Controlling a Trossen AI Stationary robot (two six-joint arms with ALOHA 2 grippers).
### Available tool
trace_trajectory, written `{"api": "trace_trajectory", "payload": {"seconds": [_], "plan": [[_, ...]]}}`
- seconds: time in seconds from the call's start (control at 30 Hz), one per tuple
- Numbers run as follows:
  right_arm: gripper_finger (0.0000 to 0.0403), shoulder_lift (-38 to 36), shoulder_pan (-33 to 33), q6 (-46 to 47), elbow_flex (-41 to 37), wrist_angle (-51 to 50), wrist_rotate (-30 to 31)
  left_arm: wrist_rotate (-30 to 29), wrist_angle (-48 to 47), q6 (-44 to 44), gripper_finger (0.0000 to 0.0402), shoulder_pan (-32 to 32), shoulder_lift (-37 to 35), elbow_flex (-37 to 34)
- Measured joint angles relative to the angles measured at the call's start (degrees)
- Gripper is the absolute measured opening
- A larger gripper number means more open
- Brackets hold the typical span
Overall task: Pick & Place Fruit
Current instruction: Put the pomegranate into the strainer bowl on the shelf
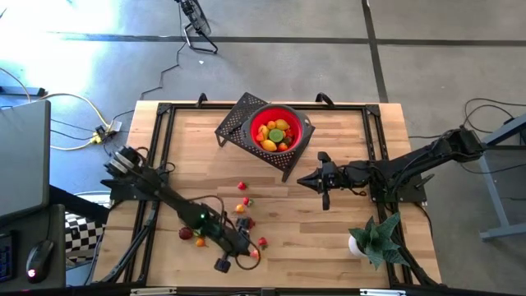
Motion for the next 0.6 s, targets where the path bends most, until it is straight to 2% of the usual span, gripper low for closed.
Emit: {"api": "trace_trajectory", "payload": {"seconds": [0.23, 0.37, 0.6], "plan": [[0.0003, 0.02, 0.00, 1.43, 0.00, 0.02, 0.08, -0.07, 9.62, -1.94, 0.0012, -1.91, 5.08, 1.24], [0.0003, 0.02, 0.00, 1.43, 0.00, 0.02, 0.17, -0.34, 10.38, -3.31, 0.0012, -2.09, 6.52, 1.16], [0.0003, 0.02, 0.00, 1.45, 0.00, 0.10, 0.17, -4.90, 12.22, -4.08, 0.0012, -2.07, 9.07, 1.14]]}}
